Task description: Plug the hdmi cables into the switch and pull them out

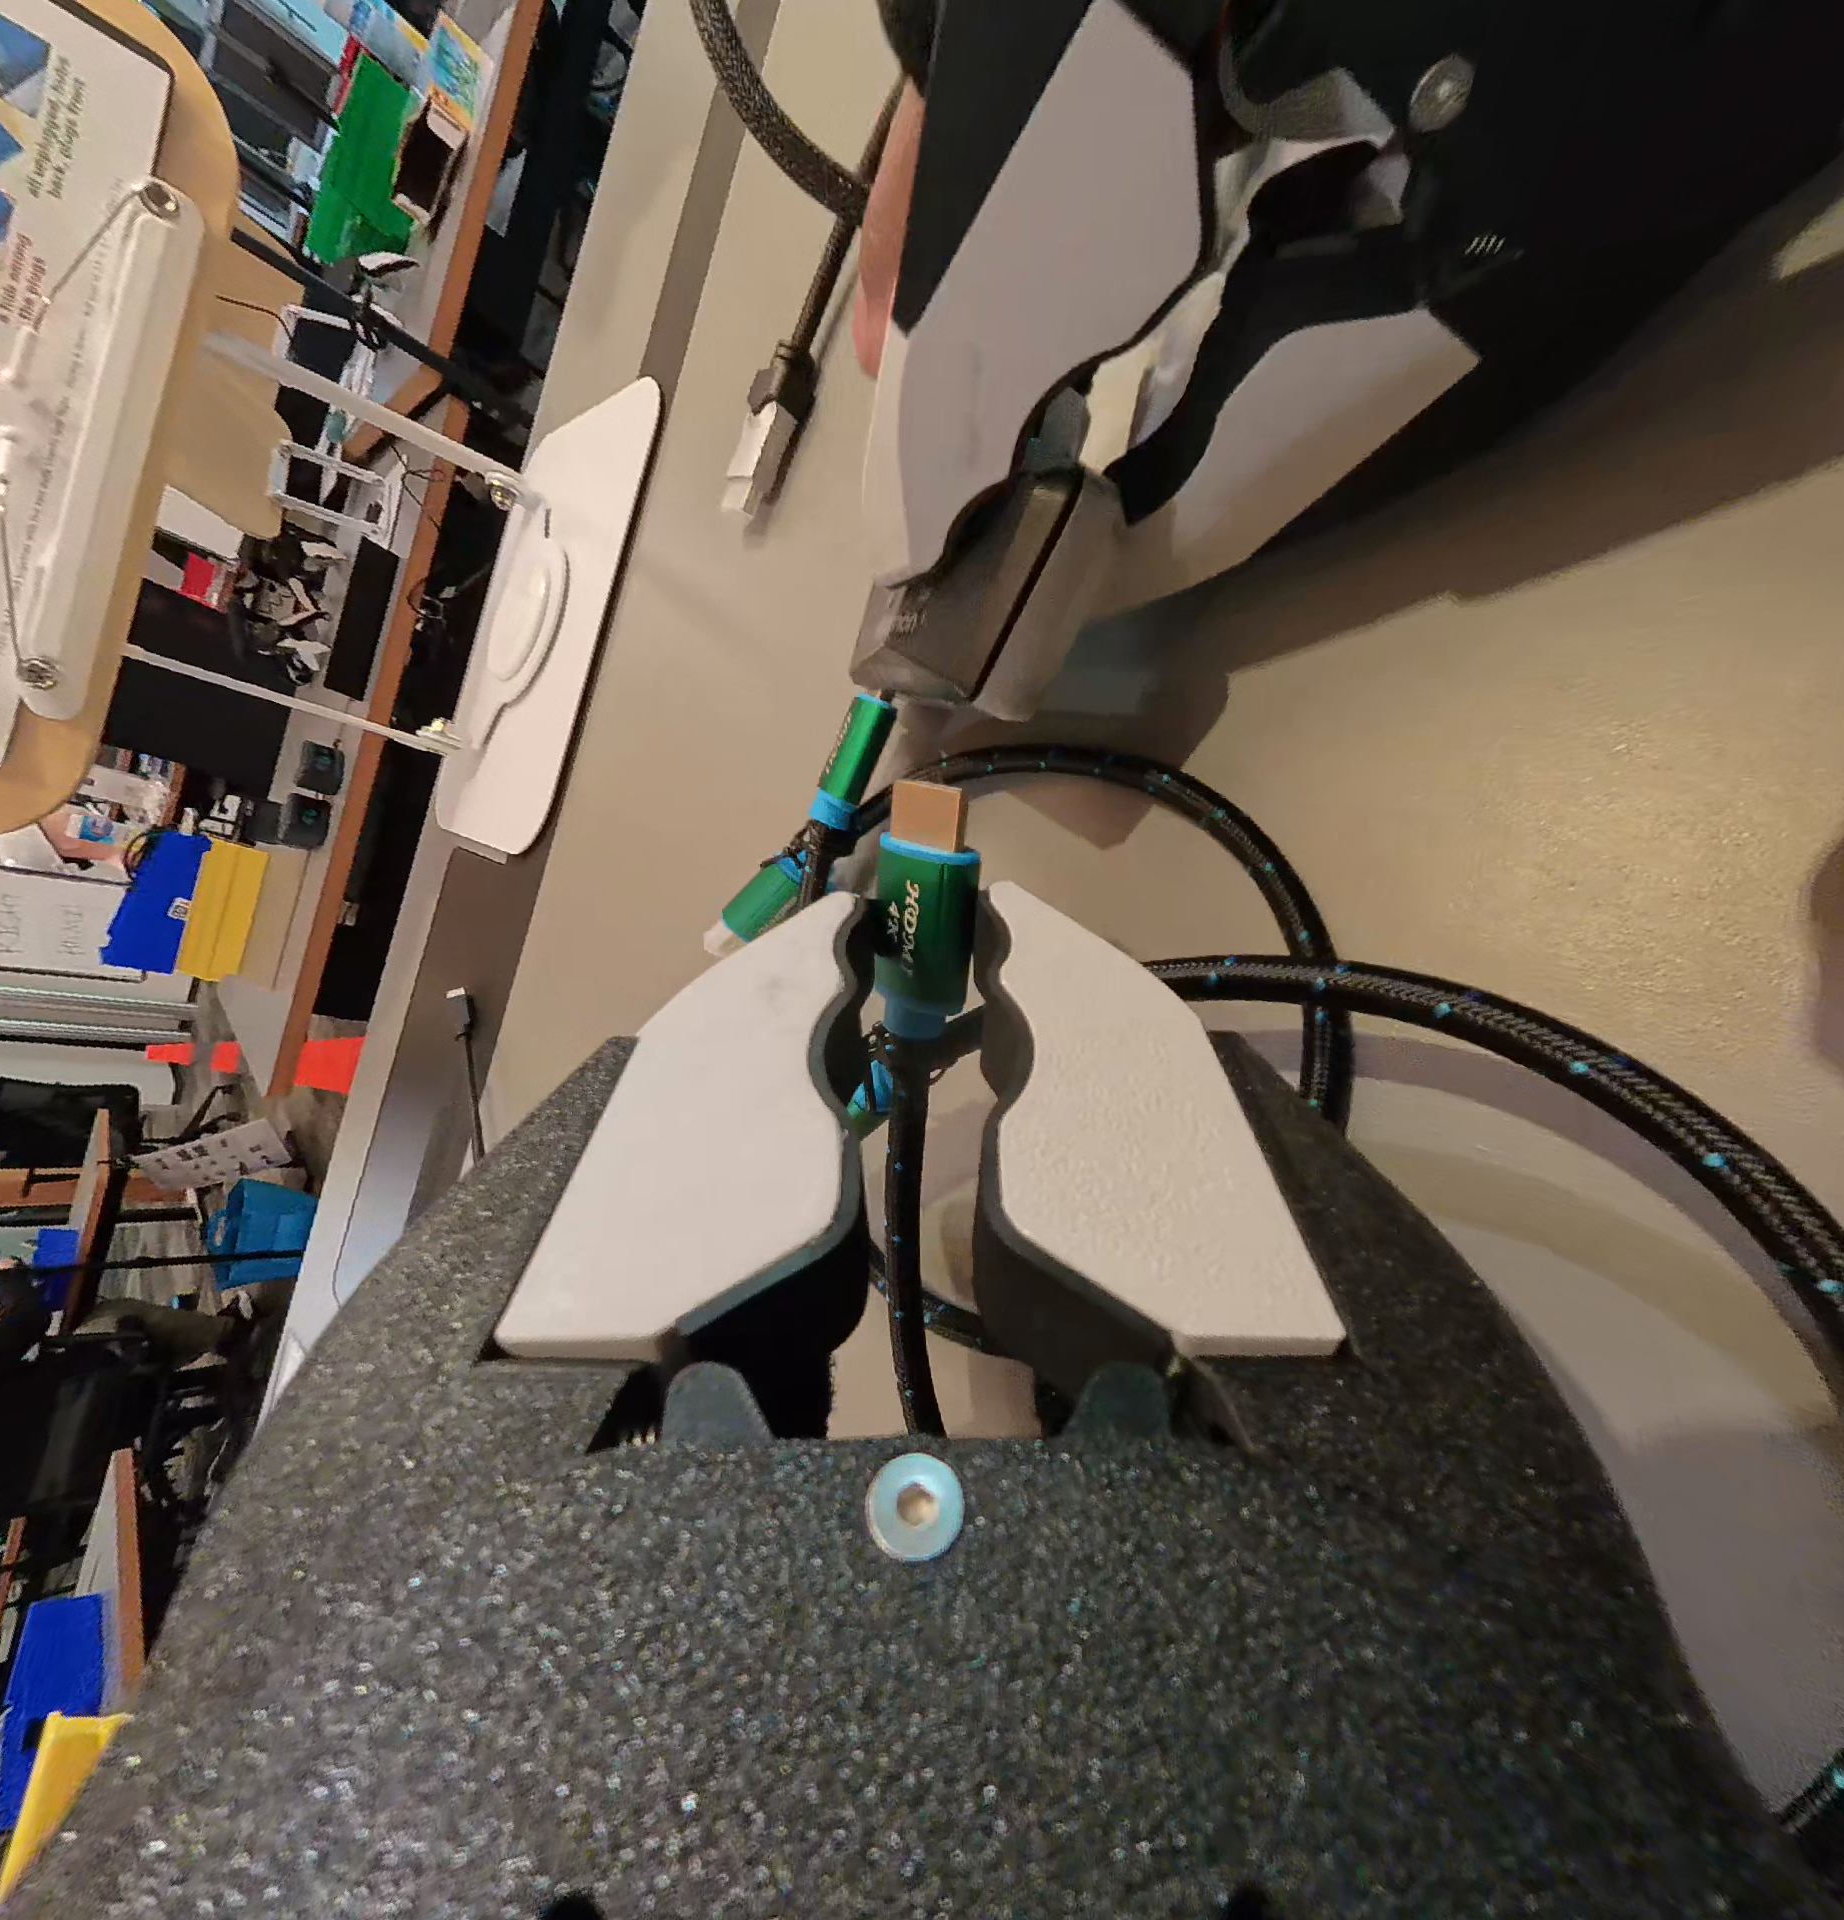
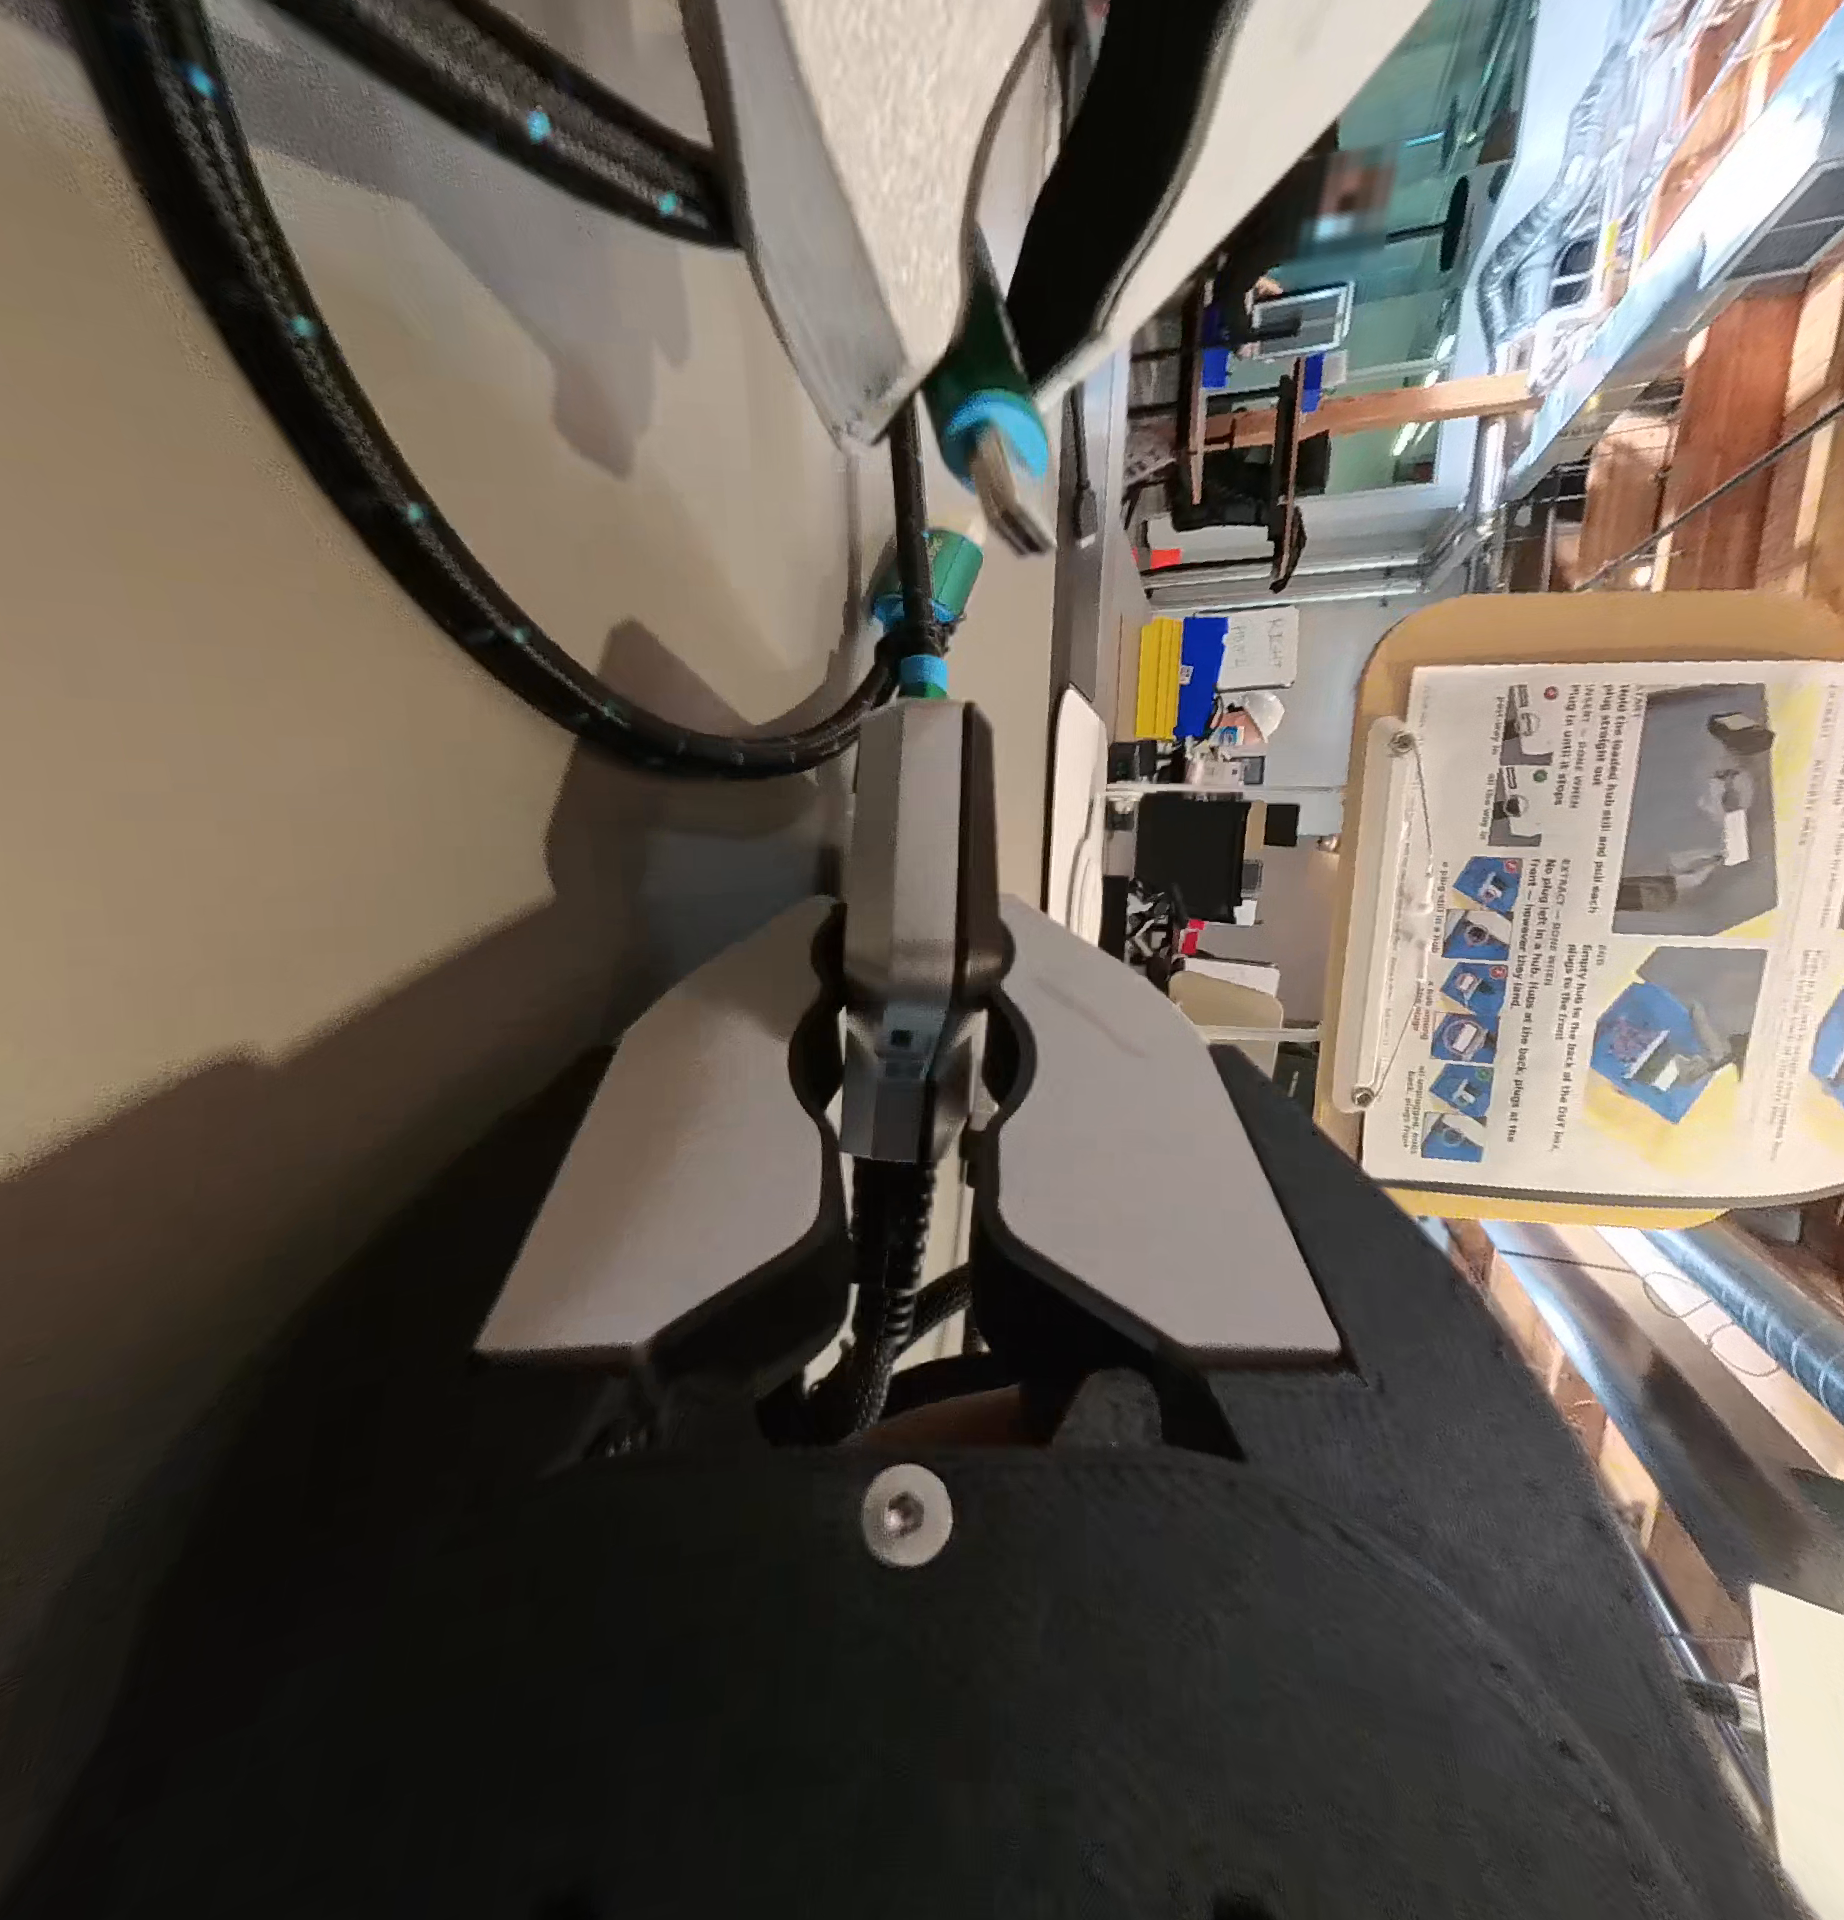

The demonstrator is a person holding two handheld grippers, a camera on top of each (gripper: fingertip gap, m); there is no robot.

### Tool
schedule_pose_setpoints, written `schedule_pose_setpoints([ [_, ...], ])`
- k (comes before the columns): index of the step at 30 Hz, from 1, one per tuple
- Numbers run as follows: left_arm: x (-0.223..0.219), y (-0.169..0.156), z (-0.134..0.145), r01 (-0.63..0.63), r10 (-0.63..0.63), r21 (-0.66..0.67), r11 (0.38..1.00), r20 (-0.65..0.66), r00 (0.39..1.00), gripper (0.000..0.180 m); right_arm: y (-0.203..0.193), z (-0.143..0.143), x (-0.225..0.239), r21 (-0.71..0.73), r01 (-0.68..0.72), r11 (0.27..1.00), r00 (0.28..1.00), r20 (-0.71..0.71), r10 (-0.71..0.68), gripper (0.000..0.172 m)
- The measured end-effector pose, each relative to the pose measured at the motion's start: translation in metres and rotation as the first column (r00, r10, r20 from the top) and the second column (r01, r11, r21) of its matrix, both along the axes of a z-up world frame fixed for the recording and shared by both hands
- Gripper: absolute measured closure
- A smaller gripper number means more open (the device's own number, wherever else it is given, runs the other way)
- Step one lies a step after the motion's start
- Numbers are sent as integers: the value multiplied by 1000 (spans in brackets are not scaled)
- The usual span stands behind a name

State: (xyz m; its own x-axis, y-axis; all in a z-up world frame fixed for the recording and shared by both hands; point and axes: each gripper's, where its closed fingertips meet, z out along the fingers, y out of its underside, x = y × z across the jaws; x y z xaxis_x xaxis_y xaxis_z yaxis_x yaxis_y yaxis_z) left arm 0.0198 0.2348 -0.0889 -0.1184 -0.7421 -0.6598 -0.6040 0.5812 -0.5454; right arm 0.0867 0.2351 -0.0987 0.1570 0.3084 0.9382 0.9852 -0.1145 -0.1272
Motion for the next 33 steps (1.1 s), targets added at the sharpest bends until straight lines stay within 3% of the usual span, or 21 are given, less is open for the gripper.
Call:
schedule_pose_setpoints([
  [6, 2, -6, 2, 1, 0, 19, 1000, -23, 1000, 162, -16, 13, -7, 141, -122, 982, 992, 26, 120, 150],
  [18, 0, -7, 0, -96, 148, 296, 950, -157, 977, 163, -28, 26, -32, 258, -256, 932, 965, 124, 231, 150],
  [33, -6, -20, 2, -83, 115, 181, 980, -172, 978, 163, -40, 30, -42, 277, -370, 887, 928, 164, 336, 150],
])
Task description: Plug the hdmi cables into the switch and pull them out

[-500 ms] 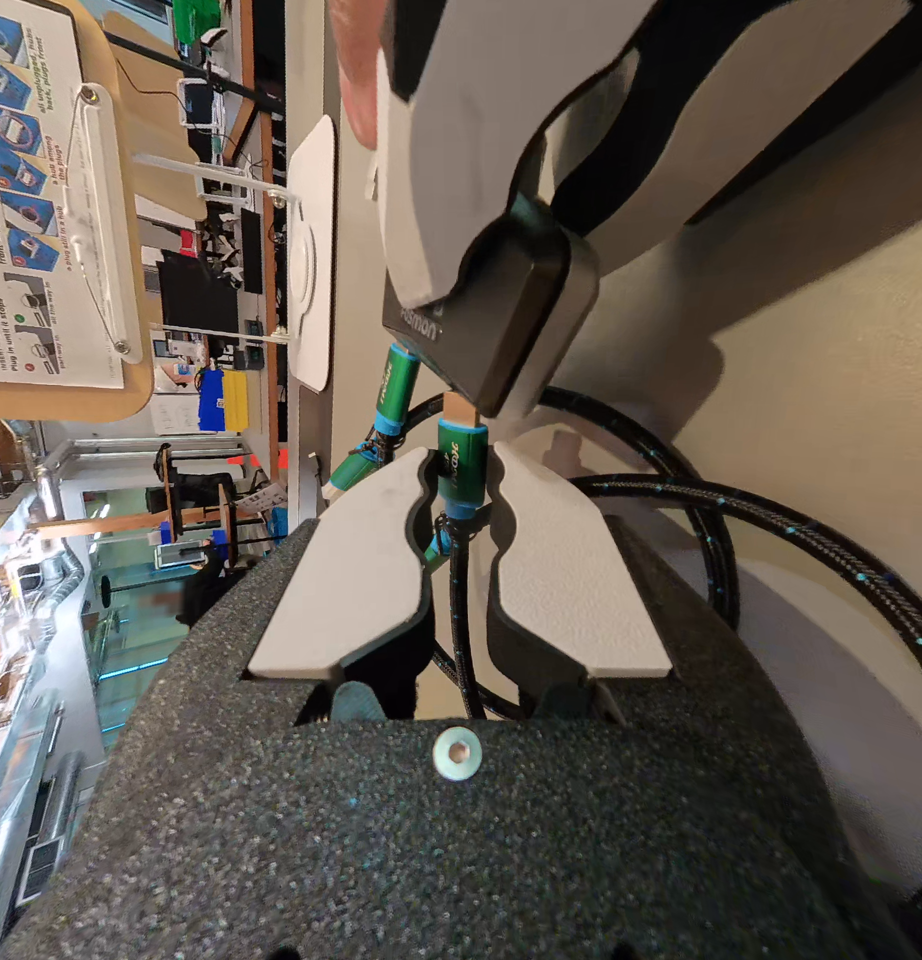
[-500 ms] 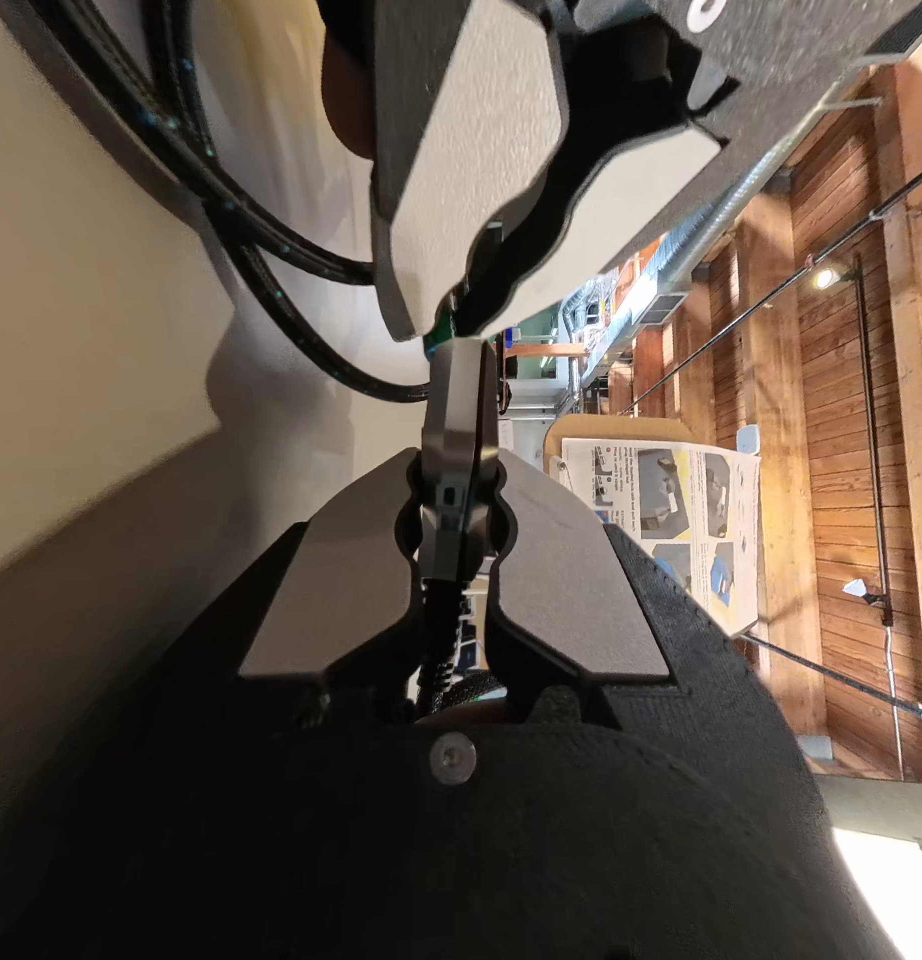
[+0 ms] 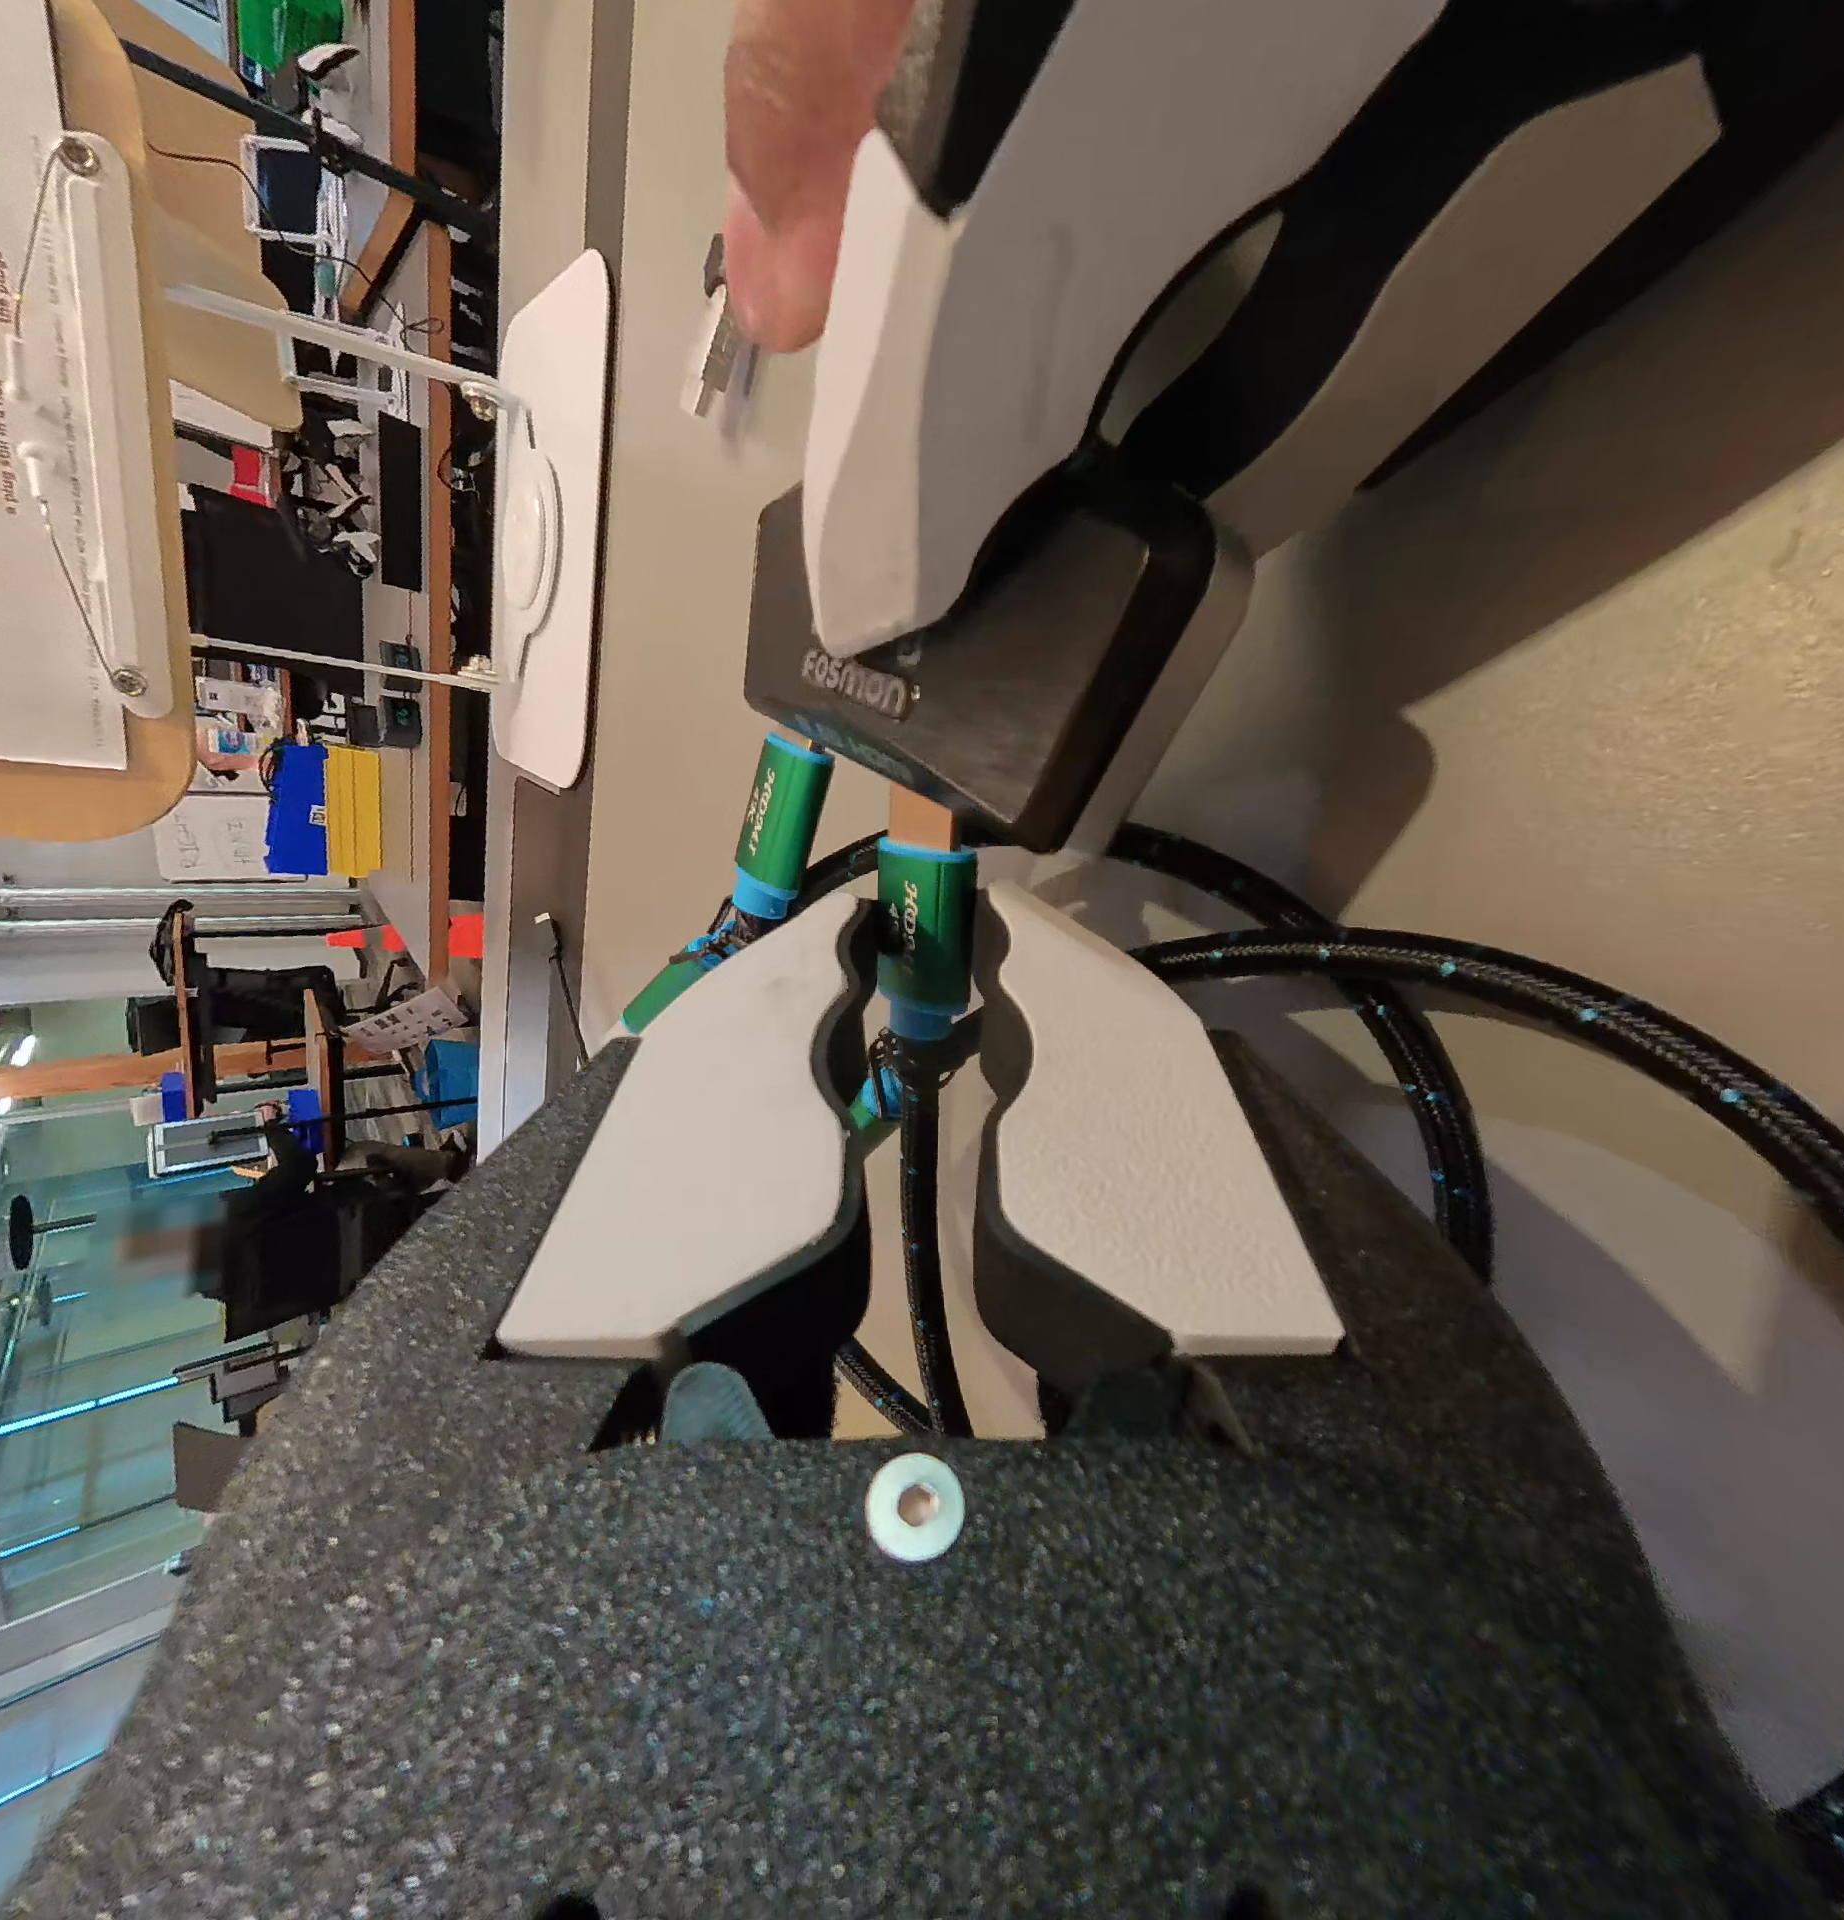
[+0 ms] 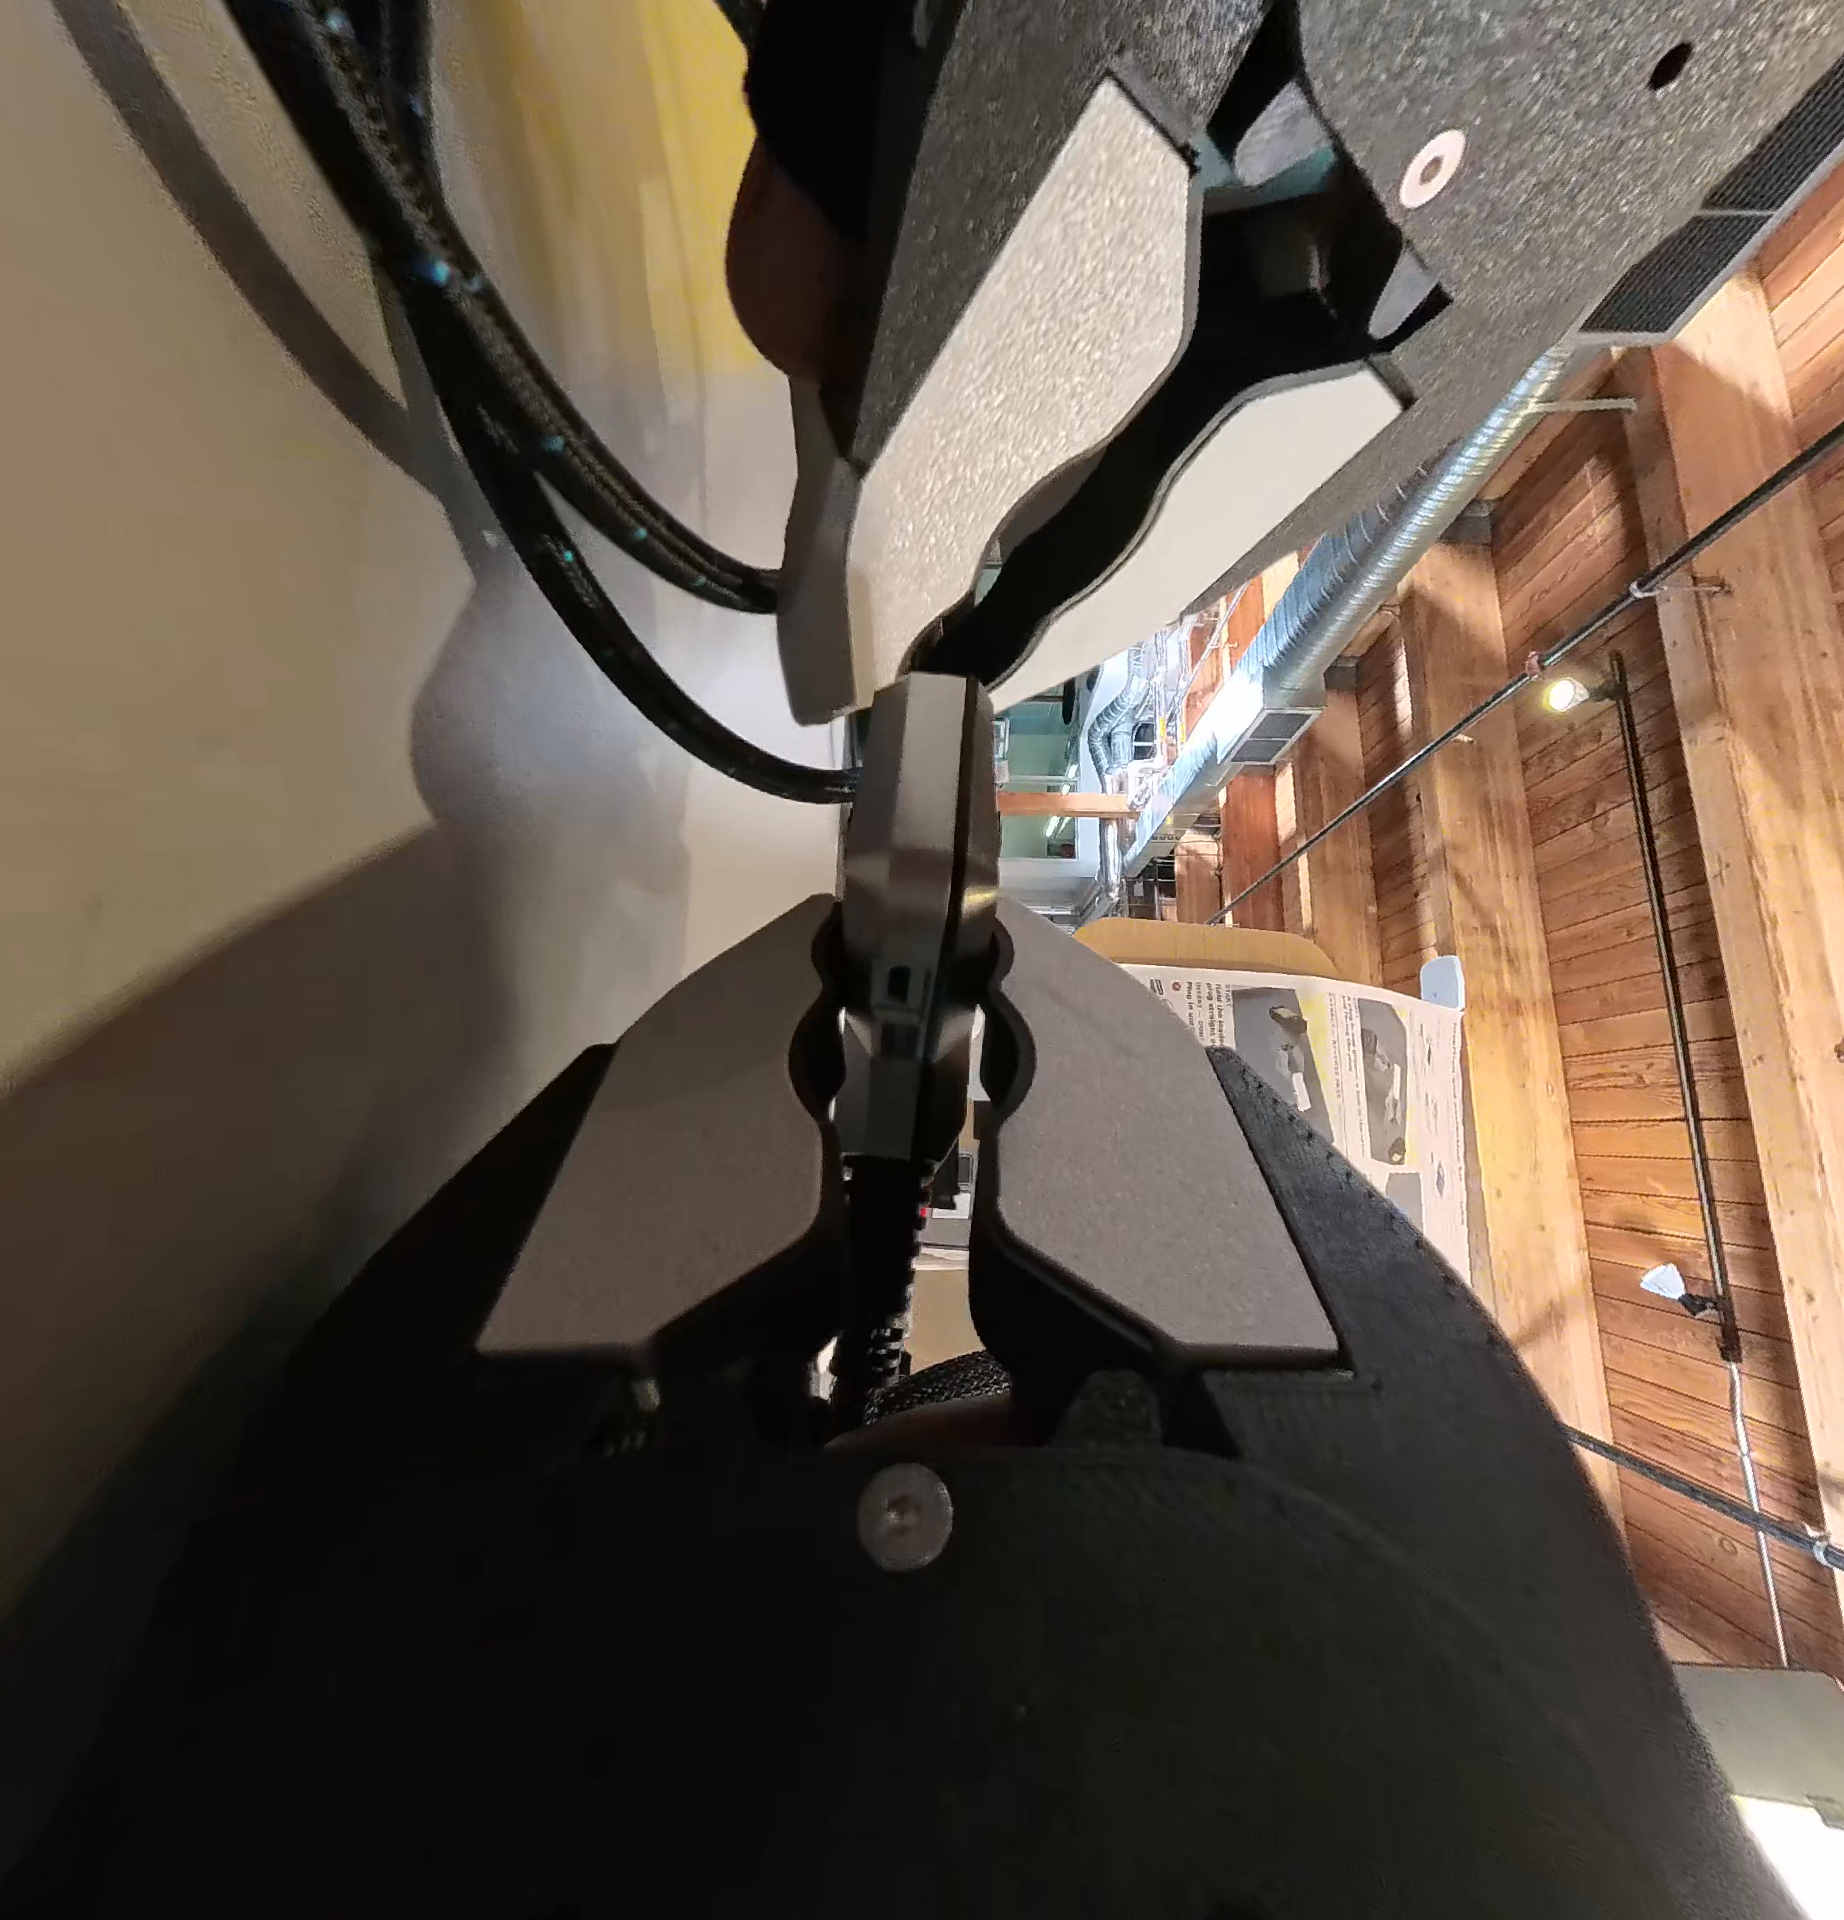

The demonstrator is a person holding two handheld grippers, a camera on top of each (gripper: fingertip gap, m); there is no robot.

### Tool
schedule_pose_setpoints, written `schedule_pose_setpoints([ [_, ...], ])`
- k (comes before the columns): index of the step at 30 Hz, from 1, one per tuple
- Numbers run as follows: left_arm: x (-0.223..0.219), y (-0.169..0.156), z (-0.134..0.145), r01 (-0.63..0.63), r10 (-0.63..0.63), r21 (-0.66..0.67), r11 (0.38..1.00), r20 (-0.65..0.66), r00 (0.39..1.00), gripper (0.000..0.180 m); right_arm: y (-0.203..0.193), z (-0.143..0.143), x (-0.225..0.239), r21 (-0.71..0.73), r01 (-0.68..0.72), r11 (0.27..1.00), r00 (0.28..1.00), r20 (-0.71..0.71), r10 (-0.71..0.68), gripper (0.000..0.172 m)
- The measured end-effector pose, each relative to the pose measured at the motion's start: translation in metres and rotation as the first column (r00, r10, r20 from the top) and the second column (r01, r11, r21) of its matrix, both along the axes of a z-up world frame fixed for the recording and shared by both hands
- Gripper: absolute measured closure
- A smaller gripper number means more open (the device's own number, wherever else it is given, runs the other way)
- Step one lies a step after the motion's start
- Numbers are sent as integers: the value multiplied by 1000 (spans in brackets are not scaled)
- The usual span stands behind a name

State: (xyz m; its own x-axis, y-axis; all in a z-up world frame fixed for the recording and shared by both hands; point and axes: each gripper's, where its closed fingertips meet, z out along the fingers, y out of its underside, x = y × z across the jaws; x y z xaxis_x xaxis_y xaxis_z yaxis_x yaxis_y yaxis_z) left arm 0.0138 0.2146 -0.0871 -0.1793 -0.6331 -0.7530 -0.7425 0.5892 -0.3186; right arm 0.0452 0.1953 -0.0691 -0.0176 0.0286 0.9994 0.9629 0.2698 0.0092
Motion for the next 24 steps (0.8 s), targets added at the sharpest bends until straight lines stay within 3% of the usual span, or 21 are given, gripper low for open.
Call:
schedule_pose_setpoints([
  [4, 1, -1, 7, -10, 11, -29, 1000, 45, 999, 163, 0, -2, 3, -3, -2, 1000, 1000, 23, 2, 150],
  [24, -3, -3, 1, 25, -24, -67, 997, 7, 1000, 163, -10, 2, -6, 20, -75, 997, 996, 48, 74, 150],
])
